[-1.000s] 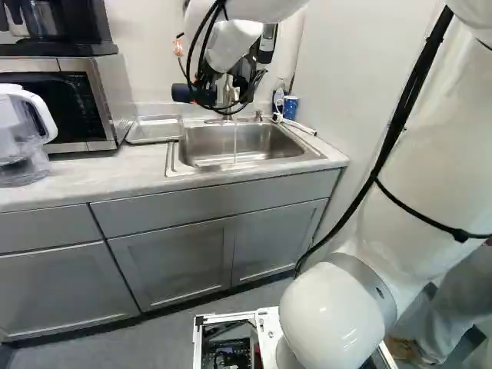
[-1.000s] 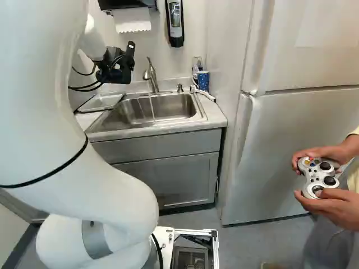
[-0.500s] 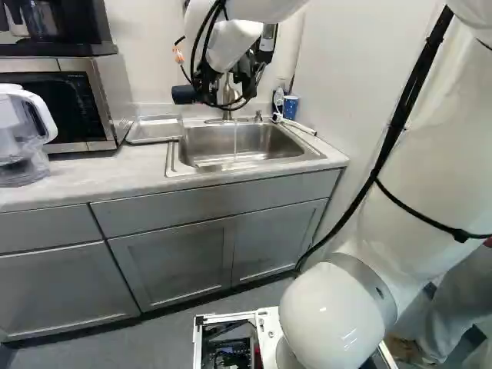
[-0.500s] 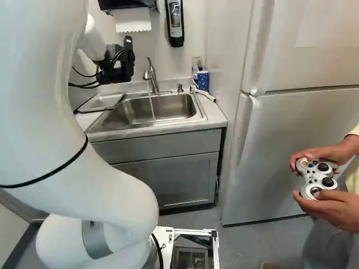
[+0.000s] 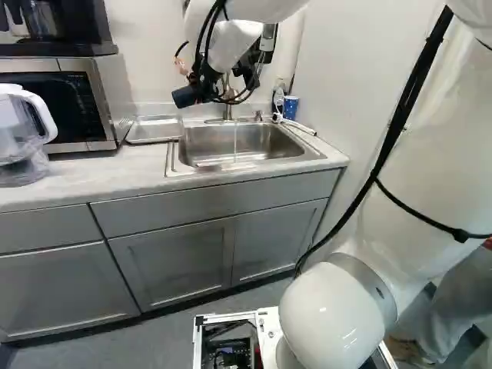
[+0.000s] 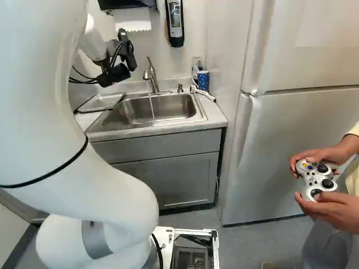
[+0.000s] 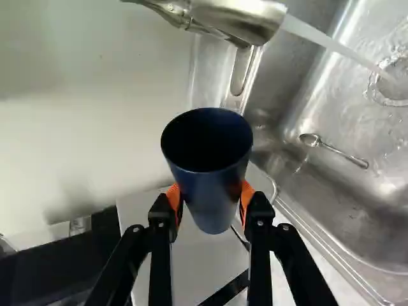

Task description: Rinse the cup and place it in the tray

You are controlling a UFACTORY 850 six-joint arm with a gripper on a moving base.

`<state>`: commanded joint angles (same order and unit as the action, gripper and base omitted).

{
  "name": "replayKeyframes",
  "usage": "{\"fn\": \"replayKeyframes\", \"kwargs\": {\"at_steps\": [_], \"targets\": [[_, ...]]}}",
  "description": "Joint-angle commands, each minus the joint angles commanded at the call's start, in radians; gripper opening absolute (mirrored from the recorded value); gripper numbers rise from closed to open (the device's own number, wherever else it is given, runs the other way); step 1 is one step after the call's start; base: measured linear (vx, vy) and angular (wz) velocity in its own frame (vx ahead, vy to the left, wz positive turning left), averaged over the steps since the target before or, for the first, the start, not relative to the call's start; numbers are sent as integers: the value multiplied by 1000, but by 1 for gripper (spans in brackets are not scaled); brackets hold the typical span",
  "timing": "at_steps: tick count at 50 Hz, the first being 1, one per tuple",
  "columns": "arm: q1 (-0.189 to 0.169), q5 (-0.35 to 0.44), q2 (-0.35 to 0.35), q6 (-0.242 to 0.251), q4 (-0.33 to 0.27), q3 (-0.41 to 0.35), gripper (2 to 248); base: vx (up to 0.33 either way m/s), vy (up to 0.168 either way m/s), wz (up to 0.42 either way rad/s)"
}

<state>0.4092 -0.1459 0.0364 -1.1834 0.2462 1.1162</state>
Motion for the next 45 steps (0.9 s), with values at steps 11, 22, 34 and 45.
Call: {"fn": "replayKeyframes", "kwargs": {"at_steps": [11,22,34,45], "targets": [[0,0,0,116,0,0,111,0,0,0],[0,0,0,231,0,0,111,0,0,0],[0,0,0,357,0,0,111,0,0,0],[0,0,0,473,0,0,111,0,0,0]]}}
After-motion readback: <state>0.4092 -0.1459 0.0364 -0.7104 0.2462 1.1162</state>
